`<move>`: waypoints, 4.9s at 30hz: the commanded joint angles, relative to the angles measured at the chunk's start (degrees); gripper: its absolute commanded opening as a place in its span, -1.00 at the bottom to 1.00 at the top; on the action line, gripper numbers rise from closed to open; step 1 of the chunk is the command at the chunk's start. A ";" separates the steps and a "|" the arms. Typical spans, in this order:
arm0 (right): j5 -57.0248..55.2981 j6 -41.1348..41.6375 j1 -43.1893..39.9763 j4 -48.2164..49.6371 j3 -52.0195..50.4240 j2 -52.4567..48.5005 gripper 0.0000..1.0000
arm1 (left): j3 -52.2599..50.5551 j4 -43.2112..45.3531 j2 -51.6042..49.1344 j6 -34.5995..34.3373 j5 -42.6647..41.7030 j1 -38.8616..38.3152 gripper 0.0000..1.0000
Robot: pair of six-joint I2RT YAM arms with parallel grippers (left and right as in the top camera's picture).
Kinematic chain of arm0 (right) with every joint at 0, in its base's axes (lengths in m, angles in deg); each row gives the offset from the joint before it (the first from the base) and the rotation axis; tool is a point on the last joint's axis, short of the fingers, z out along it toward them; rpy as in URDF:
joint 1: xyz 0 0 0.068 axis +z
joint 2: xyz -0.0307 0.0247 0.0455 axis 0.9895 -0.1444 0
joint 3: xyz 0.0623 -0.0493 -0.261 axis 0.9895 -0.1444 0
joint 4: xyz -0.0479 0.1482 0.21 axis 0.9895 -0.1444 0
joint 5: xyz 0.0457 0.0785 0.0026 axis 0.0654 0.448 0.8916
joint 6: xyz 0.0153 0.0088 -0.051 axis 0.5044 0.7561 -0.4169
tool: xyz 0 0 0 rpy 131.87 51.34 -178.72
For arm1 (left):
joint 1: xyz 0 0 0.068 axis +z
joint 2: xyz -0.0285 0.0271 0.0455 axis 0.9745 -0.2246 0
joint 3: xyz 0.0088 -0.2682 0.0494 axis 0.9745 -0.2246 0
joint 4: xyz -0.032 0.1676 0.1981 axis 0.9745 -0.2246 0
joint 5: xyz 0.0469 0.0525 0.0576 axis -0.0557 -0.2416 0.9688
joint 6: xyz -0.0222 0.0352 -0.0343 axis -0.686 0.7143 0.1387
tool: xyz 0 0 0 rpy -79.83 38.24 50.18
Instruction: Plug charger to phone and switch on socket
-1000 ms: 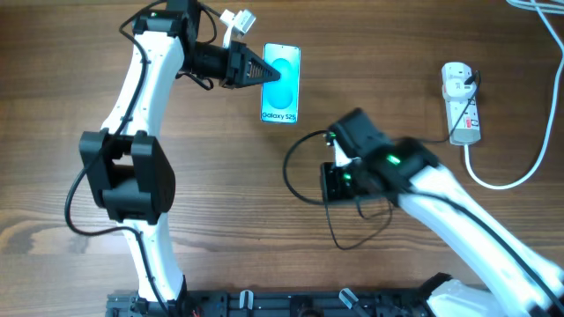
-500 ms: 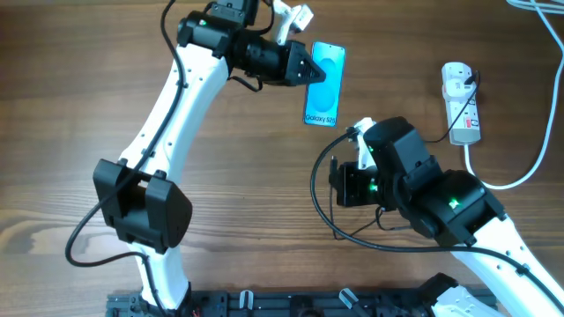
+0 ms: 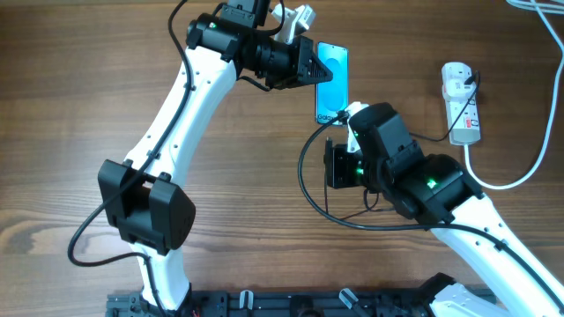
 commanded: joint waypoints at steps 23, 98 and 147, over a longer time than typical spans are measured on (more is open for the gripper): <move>-1.99 -2.84 -0.85 -1.11 1.68 -3.30 -0.91 | 1.11 -1.46 1.40 1.97 -3.67 -0.31 -0.92; 3.41 0.92 -4.61 -4.57 6.78 -3.30 -0.91 | 1.11 2.84 1.40 6.47 -9.09 -0.31 -0.92; 9.44 -1.55 -7.02 -3.10 6.99 -3.28 -0.91 | 1.11 2.21 1.40 7.91 -8.66 -0.31 -0.92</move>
